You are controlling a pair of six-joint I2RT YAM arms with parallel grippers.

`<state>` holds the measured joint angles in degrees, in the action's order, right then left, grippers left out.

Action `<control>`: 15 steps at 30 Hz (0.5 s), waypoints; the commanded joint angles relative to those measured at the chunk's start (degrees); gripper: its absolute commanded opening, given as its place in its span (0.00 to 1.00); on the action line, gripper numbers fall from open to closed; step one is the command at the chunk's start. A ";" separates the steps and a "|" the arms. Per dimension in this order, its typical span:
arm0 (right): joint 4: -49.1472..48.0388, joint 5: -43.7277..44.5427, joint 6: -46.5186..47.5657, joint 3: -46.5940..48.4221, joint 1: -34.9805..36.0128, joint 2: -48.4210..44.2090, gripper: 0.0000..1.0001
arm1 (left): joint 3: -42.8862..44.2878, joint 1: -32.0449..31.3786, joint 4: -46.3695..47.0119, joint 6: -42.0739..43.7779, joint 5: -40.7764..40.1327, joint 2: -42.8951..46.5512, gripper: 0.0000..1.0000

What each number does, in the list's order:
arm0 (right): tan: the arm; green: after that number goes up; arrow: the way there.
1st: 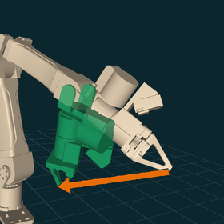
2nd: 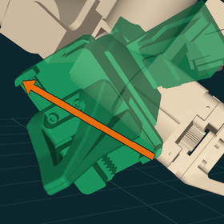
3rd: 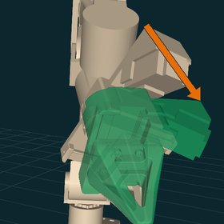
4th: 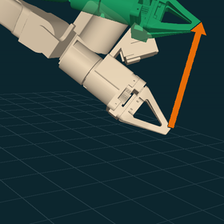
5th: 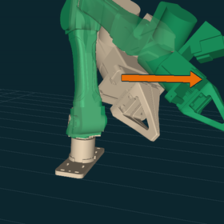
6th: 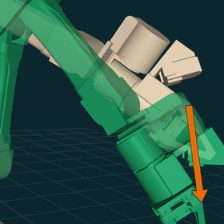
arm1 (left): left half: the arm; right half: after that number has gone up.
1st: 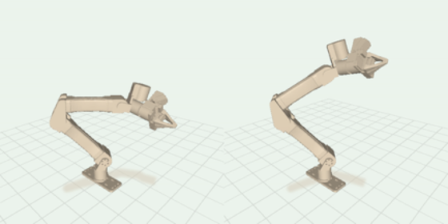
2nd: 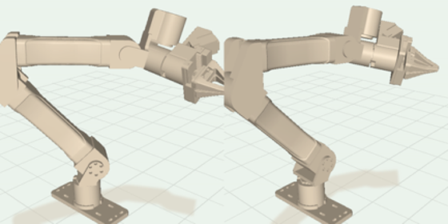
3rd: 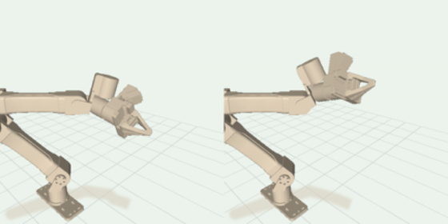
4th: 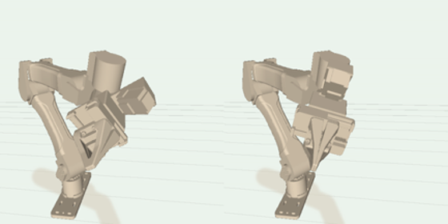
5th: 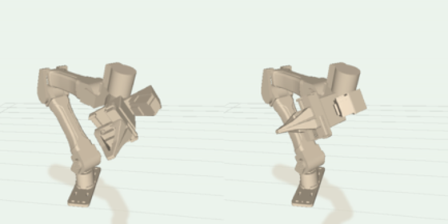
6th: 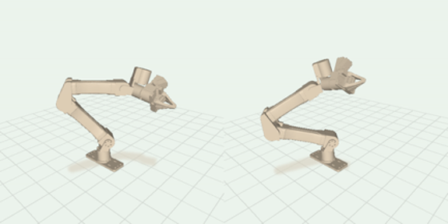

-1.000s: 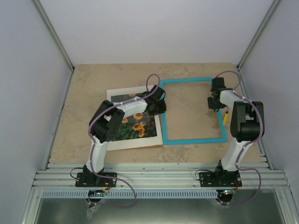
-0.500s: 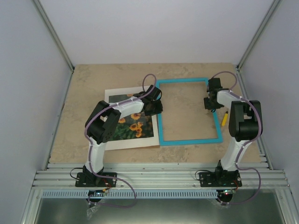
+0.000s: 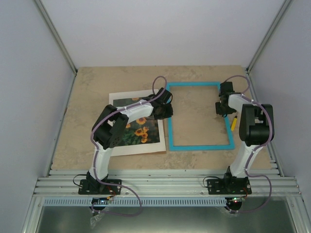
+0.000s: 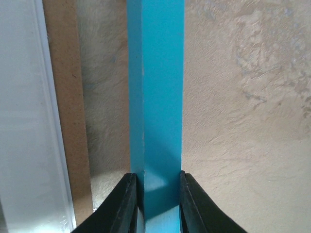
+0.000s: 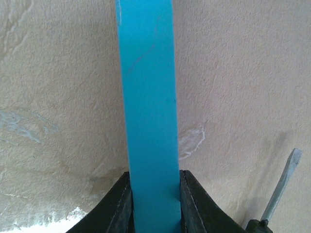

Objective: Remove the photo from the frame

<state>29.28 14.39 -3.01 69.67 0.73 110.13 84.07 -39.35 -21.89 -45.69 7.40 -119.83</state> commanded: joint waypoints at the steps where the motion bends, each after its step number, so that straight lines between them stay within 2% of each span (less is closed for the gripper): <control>1: -3.43 -4.55 -4.97 1.25 1.20 2.01 0.17 | 3.82 -4.50 8.30 0.14 10.48 0.13 0.11; 5: -3.29 -5.14 -5.17 1.06 1.19 1.39 0.23 | 3.61 -4.42 7.43 0.46 8.99 0.27 0.19; 15: -2.89 -6.32 -6.19 -0.55 1.37 -3.42 0.41 | 0.26 -1.89 8.22 0.04 6.44 4.39 0.52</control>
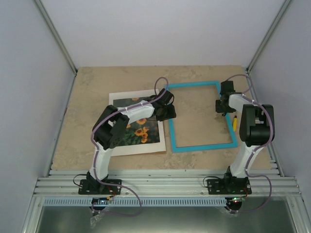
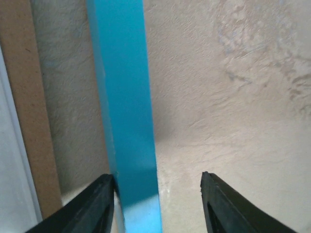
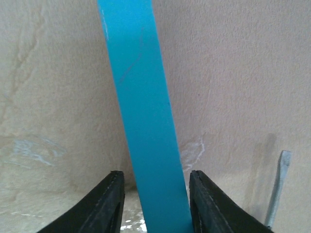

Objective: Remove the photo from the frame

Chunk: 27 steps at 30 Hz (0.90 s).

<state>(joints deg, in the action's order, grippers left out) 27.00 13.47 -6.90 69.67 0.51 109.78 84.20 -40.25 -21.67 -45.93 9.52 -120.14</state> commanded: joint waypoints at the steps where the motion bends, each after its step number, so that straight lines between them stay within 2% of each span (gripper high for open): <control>1: -0.40 -5.37 -2.58 -0.66 1.59 -3.42 0.42 | -0.22 -0.79 7.97 0.36 4.10 5.14 0.55; 8: 0.64 -4.25 -4.02 -2.33 2.11 -5.84 0.54 | -2.41 0.49 7.49 1.56 2.10 8.15 0.72; 18: 1.98 -4.94 -7.09 -4.59 3.30 -9.93 0.57 | -8.37 2.64 9.63 2.68 1.52 13.19 0.82; 27: 0.36 -11.30 -8.76 -7.00 10.25 -16.47 0.67 | -20.90 9.07 12.48 4.34 0.49 25.61 0.95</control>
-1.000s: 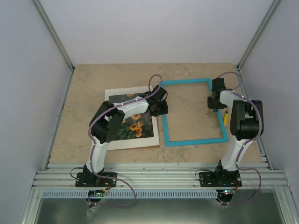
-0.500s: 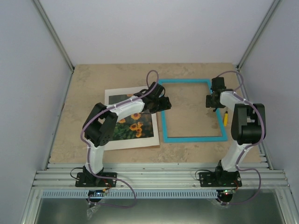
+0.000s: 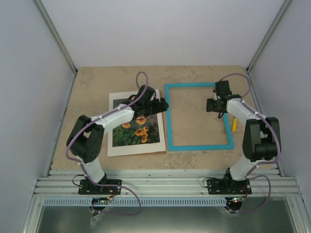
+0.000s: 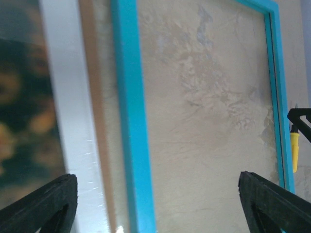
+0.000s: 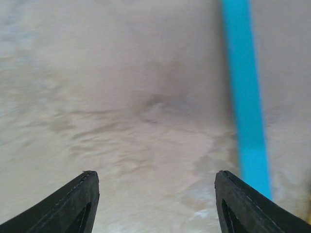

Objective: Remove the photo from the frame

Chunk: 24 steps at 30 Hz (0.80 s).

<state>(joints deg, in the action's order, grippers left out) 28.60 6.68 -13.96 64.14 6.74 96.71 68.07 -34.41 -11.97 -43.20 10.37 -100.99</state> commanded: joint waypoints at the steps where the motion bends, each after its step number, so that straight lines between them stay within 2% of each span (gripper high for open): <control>1: -1.39 -5.04 -2.22 -1.62 5.42 -4.00 0.68 | -6.98 4.42 3.39 1.65 0.02 8.19 0.96; 6: -3.62 -10.69 -5.36 -1.85 14.50 -6.59 0.70 | -17.62 11.37 6.32 1.01 2.18 16.46 1.00; 12: -9.79 -17.58 -8.99 -5.00 22.39 -8.66 0.73 | -22.43 15.30 4.45 1.88 0.73 22.15 1.00; 21: -17.68 -24.25 -9.33 -9.64 31.18 -5.60 0.80 | -28.07 15.77 -0.09 1.24 0.89 27.51 1.00; 24: -21.09 -24.48 -8.69 -11.44 32.64 -4.91 0.80 | -27.03 12.50 -5.11 3.22 -3.58 28.57 1.00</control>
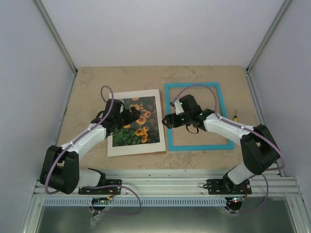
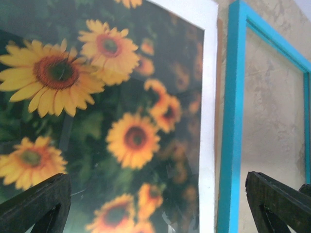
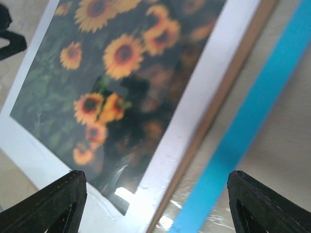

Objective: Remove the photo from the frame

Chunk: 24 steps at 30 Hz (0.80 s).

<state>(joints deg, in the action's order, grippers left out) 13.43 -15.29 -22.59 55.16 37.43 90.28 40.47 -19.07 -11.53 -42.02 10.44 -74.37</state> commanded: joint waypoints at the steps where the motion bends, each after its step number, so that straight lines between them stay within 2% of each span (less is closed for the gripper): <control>1: -6.45 -2.09 0.10 -3.06 1.99 1.57 0.80 | 1.50 -4.89 -7.54 2.67 -6.09 1.88 1.00; 6: -4.09 3.74 2.21 -4.10 1.67 -0.79 0.84 | 4.24 -15.84 -14.17 1.87 -16.49 0.44 1.00; 12: -3.68 13.37 1.94 -9.14 -2.21 -6.18 0.97 | 4.58 -26.99 -16.55 0.52 -24.38 0.25 1.00; 18: -6.04 16.12 0.14 -13.87 -8.64 -8.94 0.98 | 6.73 -34.51 -19.23 0.37 -29.01 -2.60 1.00; 24: -8.37 16.36 -1.02 -16.37 -11.35 -10.04 0.98 | 13.97 -41.81 -23.66 1.26 -32.42 -11.11 1.00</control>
<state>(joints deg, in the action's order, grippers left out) 8.14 -0.67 -22.33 39.90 26.87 81.52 49.60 -57.12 -30.72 -40.91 -16.97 -81.19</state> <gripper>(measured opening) 0.976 0.996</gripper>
